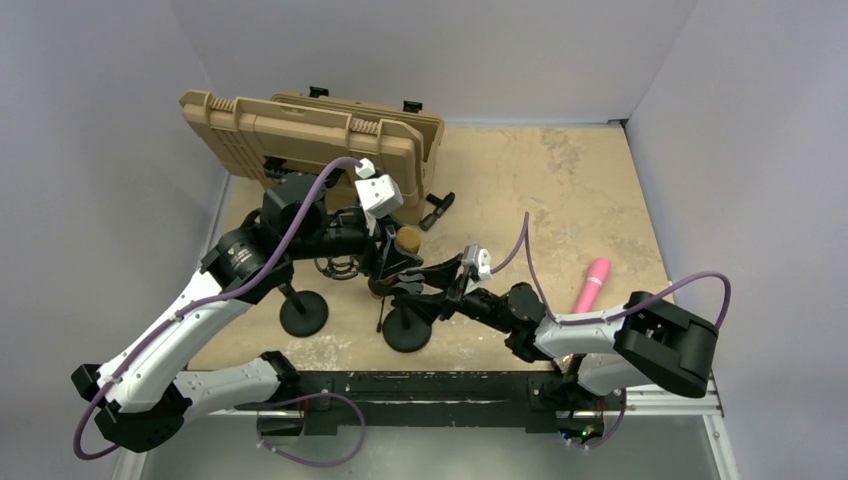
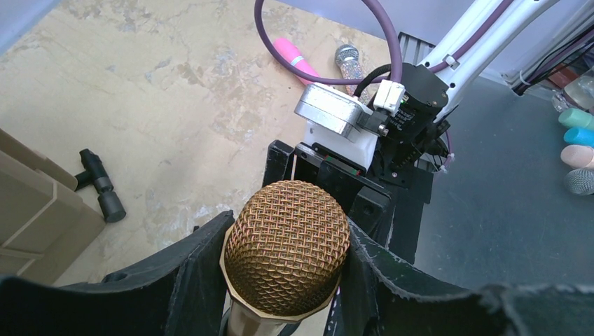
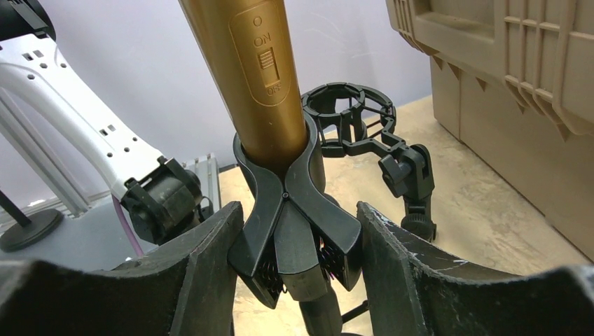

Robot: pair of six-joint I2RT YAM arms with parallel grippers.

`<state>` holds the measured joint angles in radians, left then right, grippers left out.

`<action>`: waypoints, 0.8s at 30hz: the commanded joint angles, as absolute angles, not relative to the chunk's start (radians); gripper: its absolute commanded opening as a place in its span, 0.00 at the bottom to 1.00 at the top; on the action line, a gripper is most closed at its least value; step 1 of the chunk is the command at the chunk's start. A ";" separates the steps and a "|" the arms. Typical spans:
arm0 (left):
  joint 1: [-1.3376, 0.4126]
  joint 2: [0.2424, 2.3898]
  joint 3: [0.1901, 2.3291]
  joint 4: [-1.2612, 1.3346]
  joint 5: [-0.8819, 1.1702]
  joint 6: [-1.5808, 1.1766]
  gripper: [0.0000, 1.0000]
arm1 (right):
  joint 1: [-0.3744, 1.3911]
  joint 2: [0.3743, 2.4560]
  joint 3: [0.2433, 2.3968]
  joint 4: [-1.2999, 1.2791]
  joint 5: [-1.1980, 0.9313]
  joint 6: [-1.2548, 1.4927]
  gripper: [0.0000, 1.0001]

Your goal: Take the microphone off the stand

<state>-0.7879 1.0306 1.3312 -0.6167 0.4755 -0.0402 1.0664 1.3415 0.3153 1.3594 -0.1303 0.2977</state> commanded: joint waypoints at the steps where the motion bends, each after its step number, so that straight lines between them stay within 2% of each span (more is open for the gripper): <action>1: -0.787 1.029 1.364 -0.584 0.478 -0.021 0.00 | 1.074 1.345 0.346 1.407 -0.130 0.301 0.44; 4: -0.785 1.028 1.367 -0.585 0.476 -0.024 0.00 | 1.079 1.355 0.352 1.394 -0.117 0.302 0.31; 8: -0.786 1.030 1.380 -0.589 0.475 -0.024 0.00 | 1.090 1.368 0.363 1.377 -0.094 0.295 0.00; 16: -0.785 1.043 1.424 -0.621 0.485 -0.028 0.00 | 1.112 1.368 0.371 1.354 -0.041 0.287 0.00; 17: -0.786 1.042 1.420 -0.621 0.481 -0.026 0.00 | 1.112 1.358 0.370 1.351 -0.034 0.296 0.11; 18: -0.786 1.042 1.418 -0.622 0.477 -0.025 0.00 | 1.112 1.340 0.360 1.358 -0.035 0.303 0.30; 19: -0.785 1.042 1.416 -0.622 0.476 -0.023 0.00 | 1.112 1.326 0.351 1.364 -0.033 0.311 0.44; 21: -0.785 1.041 1.413 -0.623 0.472 -0.019 0.00 | 1.112 1.303 0.339 1.359 -0.015 0.326 0.59; 24: -0.786 1.039 1.410 -0.624 0.465 -0.013 0.00 | 1.112 1.281 0.331 1.349 -0.003 0.336 0.68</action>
